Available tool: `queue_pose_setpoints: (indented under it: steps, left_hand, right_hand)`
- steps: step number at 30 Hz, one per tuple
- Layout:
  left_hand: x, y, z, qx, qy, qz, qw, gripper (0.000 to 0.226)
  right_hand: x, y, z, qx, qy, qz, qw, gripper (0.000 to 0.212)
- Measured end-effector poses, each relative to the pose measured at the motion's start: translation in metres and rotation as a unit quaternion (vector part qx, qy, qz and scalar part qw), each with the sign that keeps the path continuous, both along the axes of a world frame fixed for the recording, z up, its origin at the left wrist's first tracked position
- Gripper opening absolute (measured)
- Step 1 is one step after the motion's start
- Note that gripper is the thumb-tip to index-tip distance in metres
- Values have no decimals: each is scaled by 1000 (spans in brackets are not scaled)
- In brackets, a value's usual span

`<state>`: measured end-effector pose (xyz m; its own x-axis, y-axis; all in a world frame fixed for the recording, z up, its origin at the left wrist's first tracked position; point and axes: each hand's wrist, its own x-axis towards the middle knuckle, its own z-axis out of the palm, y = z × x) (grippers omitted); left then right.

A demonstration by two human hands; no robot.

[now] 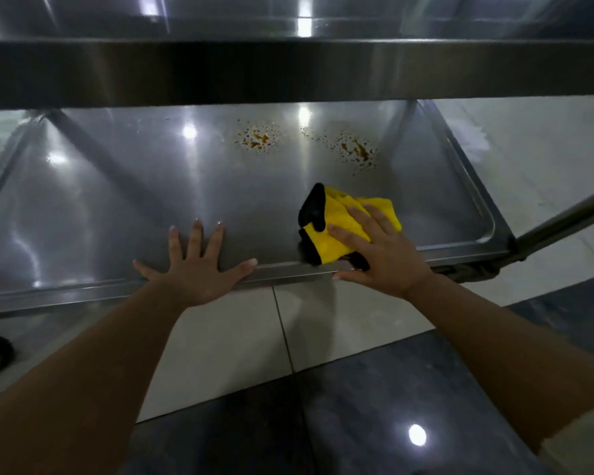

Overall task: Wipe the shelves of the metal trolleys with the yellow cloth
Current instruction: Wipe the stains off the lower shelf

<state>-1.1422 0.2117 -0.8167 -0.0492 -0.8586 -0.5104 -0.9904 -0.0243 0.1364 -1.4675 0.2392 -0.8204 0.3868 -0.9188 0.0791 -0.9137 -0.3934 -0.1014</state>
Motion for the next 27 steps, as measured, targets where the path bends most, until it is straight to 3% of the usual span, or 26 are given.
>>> queue_pose_setpoints:
  steps: [5, 10, 15, 21, 27]
  left_hand:
    - [8, 2, 1, -6, -10, 19, 1000, 107]
    - [-1, 9, 13, -7, 3, 11, 1000, 107]
    - [-30, 47, 50, -43, 34, -70, 996, 87]
    - [-53, 122, 151, -46, 138, -153, 977, 82]
    - [-44, 184, 320, -41, 244, -174, 953, 92]
  right_hand:
    - [9, -2, 3, 46, -21, -7, 999, 83]
    - [9, -2, 22, 165, 63, -2, 984, 82]
    - [35, 42, 64, 203, -43, -89, 974, 73]
    - [58, 120, 160, 174, -103, -56, 978, 72]
    - [69, 192, 336, 182, -119, -9, 976, 66]
